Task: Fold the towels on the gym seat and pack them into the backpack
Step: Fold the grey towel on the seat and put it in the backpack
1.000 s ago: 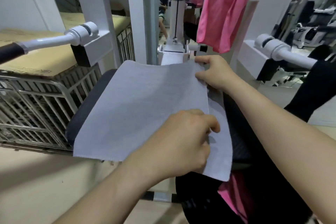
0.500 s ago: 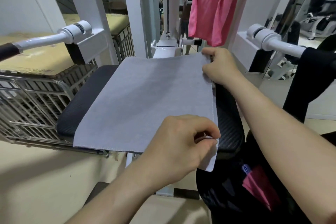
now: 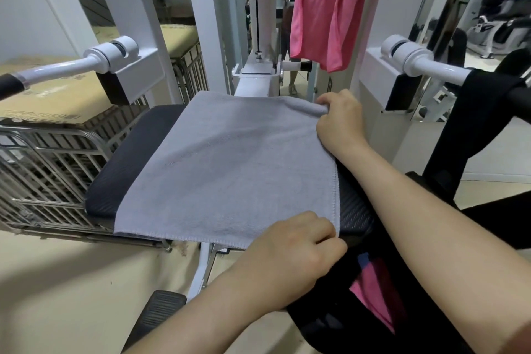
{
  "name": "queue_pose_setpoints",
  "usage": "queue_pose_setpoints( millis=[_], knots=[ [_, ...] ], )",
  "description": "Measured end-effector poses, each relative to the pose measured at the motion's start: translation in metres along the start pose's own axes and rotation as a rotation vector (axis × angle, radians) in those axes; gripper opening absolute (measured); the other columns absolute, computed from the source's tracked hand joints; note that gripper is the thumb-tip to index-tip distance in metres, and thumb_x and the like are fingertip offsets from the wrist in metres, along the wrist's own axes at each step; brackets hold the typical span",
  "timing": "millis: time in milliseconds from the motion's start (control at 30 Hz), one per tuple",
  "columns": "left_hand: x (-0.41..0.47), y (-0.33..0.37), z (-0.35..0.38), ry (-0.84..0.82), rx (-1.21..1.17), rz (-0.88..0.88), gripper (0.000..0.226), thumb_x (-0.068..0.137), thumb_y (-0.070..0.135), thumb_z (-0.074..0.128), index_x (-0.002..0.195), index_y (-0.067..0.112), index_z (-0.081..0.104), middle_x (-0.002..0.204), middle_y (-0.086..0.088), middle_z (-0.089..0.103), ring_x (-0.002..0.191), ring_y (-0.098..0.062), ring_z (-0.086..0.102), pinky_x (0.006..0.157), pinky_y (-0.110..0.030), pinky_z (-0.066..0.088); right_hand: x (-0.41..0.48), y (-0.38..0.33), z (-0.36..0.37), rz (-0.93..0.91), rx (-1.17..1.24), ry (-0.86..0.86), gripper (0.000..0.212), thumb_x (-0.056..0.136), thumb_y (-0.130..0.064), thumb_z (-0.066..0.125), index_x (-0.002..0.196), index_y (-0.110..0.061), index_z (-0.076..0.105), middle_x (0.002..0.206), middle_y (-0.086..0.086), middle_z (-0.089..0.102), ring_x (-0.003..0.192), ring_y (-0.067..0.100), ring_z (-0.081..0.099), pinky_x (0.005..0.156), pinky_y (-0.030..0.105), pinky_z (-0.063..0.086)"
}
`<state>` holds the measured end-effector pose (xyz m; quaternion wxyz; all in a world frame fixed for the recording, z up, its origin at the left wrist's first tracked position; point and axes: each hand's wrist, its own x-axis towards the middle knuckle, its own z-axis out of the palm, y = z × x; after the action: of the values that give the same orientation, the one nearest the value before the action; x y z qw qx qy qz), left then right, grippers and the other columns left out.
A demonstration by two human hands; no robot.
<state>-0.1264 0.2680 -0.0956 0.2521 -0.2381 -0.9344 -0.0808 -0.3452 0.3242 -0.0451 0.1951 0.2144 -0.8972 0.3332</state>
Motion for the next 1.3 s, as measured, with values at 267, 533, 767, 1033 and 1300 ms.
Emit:
queue_pose_setpoints(
  millis=[267,533,767,1033,1300],
  knots=[
    [0.001,0.015,-0.003,0.015,0.170,-0.007,0.016,0.074,0.003,0.057,0.067,0.017,0.056,0.070,0.001,0.051,0.061,-0.017,0.040,0.050,-0.027,0.022,0.001,-0.003,-0.005,0.014,-0.063,-0.045,0.047,0.081,0.006,0.044,0.123,-0.011,0.057,0.110,0.016,0.053,0.087,0.027,0.047,0.072,0.030,0.037],
    [0.001,0.021,0.002,0.119,0.230,-0.066,0.023,0.071,-0.005,0.049,0.063,0.016,0.045,0.063,-0.001,0.044,0.057,-0.019,0.034,0.051,-0.030,0.020,0.019,-0.011,-0.015,0.171,0.036,-0.138,0.022,0.076,-0.020,0.048,0.056,-0.011,0.050,0.061,0.006,0.051,0.069,0.029,0.050,0.052,0.029,0.034],
    [-0.013,0.021,-0.004,0.135,0.214,-0.156,0.035,0.088,-0.002,0.038,0.083,0.014,0.069,0.066,0.001,0.054,0.057,-0.018,0.047,0.045,-0.028,0.039,0.022,-0.005,-0.016,-0.011,-0.262,-0.283,0.016,0.093,-0.022,0.050,0.108,-0.016,0.049,0.105,0.011,0.058,0.094,0.032,0.052,0.068,0.034,0.034],
    [-0.040,-0.012,-0.048,0.256,-0.124,-0.358,0.018,0.083,0.006,0.054,0.093,0.020,0.056,0.084,0.004,0.061,0.074,-0.017,0.058,0.065,-0.028,0.047,0.035,-0.013,-0.040,0.095,-0.221,-0.576,0.026,0.082,-0.008,0.062,0.107,-0.004,0.058,0.110,0.013,0.060,0.092,0.029,0.056,0.065,0.033,0.046],
    [-0.034,-0.082,-0.156,0.604,-0.305,-0.798,0.014,0.090,0.017,0.064,0.081,0.027,0.066,0.069,0.009,0.065,0.059,-0.001,0.053,0.056,-0.016,0.044,0.032,-0.062,-0.056,0.411,1.156,-0.303,0.019,0.088,-0.001,0.053,0.083,-0.016,0.062,0.045,-0.004,0.044,0.034,0.005,0.043,0.031,0.011,0.027]
  ],
)
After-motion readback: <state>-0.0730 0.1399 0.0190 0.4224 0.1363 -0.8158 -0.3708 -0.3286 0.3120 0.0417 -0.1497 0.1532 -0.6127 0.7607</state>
